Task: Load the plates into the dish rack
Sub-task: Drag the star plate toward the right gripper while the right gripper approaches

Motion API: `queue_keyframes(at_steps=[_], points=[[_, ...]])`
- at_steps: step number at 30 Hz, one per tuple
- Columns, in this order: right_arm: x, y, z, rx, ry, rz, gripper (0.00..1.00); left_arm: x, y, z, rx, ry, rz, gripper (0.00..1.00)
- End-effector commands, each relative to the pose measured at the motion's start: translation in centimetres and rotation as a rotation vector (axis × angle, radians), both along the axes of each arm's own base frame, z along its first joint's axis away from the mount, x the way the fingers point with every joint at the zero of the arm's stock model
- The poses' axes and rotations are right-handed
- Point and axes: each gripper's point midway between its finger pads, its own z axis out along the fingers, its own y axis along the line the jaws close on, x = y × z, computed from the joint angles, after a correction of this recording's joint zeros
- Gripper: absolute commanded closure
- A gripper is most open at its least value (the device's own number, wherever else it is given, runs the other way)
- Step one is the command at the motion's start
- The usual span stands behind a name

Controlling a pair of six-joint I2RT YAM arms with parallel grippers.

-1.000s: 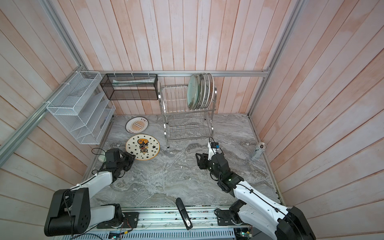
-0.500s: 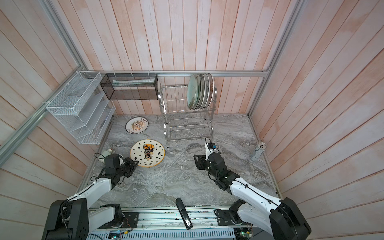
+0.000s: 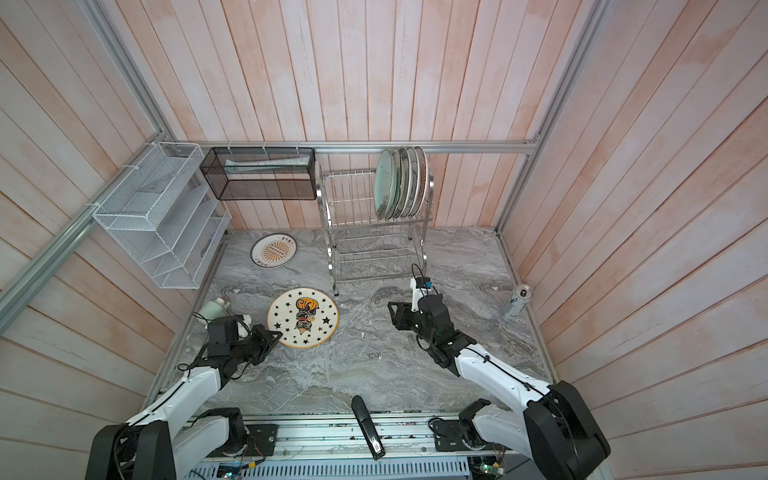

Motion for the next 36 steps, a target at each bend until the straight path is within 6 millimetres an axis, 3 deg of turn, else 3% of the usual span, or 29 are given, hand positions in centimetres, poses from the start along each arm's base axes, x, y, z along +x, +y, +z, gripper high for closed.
queue_keyframes(at_steps=[1,13,20,29,36], points=[[0.4,0.7,1.1,0.014,-0.019,0.066,0.52,-0.7,-1.6,0.2,-0.027,-0.041,-0.11,1.0],[-0.2,2.5,-1.8,0.046,0.086,0.196,0.51,-1.0,-3.6,0.5,-0.037,-0.063,-0.222,1.0],[-0.8,4.0,-4.1,0.092,0.152,0.271,0.49,-1.2,-6.6,-0.1,-0.003,-0.041,-0.343,1.0],[-1.7,3.9,-6.2,0.112,0.207,0.284,0.44,-0.2,-9.4,-0.4,-0.002,-0.053,-0.427,1.0],[-2.5,2.9,-8.8,0.161,0.278,0.29,0.43,0.8,-10.6,-3.0,0.055,0.013,-0.505,1.0]])
